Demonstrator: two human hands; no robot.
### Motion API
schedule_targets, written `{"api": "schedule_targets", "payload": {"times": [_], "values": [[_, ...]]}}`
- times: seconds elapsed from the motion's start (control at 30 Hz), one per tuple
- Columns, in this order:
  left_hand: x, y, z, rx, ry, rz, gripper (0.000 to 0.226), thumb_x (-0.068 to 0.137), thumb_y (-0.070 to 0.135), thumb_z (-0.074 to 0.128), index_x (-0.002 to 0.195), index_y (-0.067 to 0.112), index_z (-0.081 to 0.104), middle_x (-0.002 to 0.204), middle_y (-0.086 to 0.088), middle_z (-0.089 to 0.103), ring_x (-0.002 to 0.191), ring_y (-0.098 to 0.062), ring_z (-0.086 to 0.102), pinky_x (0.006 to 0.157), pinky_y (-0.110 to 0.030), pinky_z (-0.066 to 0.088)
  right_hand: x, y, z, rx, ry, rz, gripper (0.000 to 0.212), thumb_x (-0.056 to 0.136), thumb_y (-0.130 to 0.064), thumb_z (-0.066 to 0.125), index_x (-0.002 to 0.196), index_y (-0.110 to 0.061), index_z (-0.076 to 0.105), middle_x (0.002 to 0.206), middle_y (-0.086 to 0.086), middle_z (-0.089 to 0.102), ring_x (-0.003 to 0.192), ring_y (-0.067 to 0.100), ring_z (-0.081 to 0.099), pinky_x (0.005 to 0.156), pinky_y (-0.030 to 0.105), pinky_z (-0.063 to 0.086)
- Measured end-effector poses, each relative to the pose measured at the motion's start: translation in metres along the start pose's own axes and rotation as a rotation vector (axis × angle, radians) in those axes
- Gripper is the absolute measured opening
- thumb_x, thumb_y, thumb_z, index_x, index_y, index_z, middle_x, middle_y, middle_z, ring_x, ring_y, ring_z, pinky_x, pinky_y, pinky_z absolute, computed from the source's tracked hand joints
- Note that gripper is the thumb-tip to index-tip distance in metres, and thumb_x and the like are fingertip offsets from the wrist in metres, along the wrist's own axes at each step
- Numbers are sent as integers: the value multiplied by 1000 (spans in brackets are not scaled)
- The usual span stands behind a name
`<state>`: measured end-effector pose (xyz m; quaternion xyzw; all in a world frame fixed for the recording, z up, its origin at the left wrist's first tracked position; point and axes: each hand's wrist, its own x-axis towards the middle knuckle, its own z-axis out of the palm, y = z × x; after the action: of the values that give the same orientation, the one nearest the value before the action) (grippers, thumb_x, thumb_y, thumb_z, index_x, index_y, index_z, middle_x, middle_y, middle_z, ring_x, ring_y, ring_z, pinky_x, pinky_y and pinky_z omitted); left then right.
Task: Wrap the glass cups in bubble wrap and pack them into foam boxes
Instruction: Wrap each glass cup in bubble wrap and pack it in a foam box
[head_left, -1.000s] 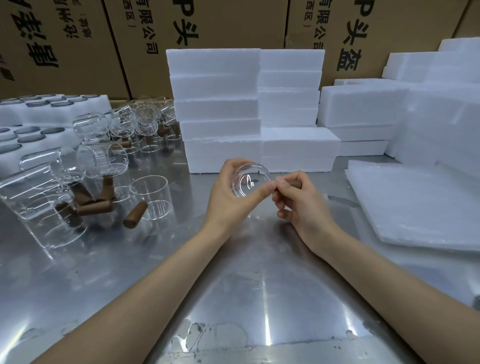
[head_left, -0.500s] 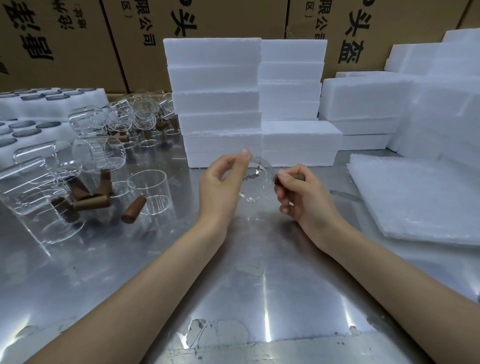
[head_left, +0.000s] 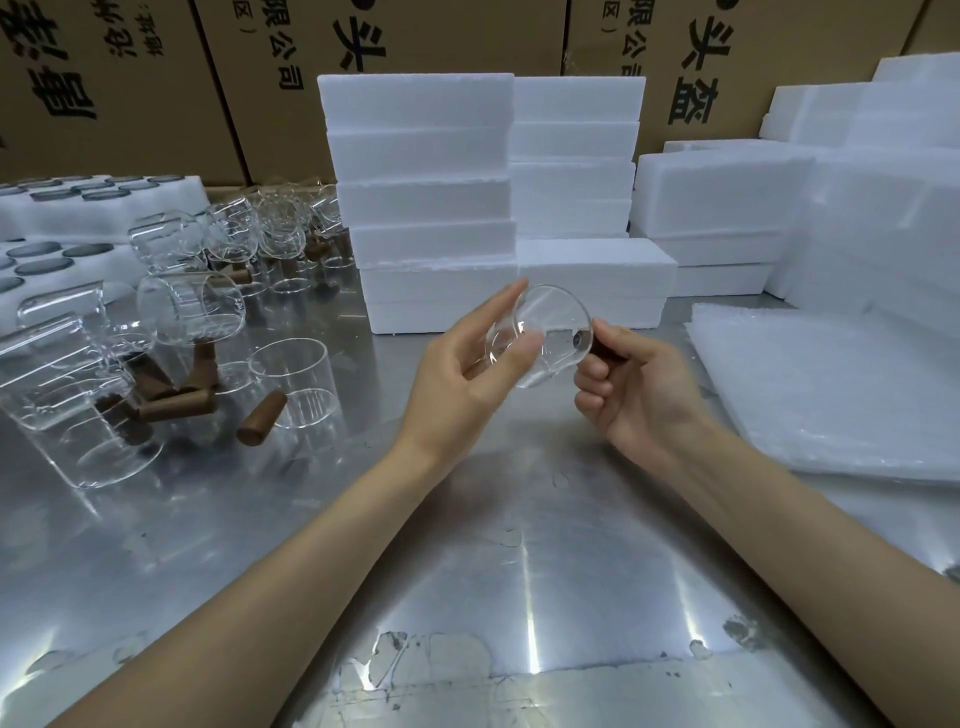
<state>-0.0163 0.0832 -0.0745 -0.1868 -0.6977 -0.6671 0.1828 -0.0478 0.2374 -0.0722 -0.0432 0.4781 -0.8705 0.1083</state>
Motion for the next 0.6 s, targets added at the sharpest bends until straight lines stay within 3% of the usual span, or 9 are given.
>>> {"api": "schedule_targets", "payload": {"times": [0.1, 0.17, 0.43, 0.6], "values": [[-2, -1, 0, 54, 16, 25, 52, 81, 22, 73, 128, 34, 54, 126, 17, 60, 115, -2, 59, 96, -20, 47, -1, 1, 1, 16, -21, 3, 18, 93, -18, 48, 76, -16, 45, 50, -3, 40, 42, 9, 29, 40, 17, 30], [-2, -1, 0, 75, 24, 41, 56, 75, 27, 76, 126, 34, 55, 123, 18, 62, 114, 0, 60, 92, -15, 46, -2, 1, 2, 6, -24, -5, 17, 93, -19, 49, 77, -16, 45, 51, -2, 41, 43, 9, 31, 40, 17, 31], [-1, -4, 1, 162, 87, 29, 61, 60, 44, 83, 111, 41, 50, 120, 12, 59, 108, -4, 62, 93, -17, 47, -8, 9, 7, -141, -13, -113, 23, 94, -18, 54, 73, -17, 45, 54, -1, 50, 46, 7, 44, 42, 18, 39], [-1, -8, 4, 85, 196, -67, 51, 67, 32, 86, 98, 36, 46, 113, 7, 58, 97, -8, 66, 80, -16, 51, -10, 15, 10, -395, -55, -234, 21, 95, -18, 55, 76, -17, 45, 58, -1, 56, 54, 11, 48, 47, 21, 39]]}}
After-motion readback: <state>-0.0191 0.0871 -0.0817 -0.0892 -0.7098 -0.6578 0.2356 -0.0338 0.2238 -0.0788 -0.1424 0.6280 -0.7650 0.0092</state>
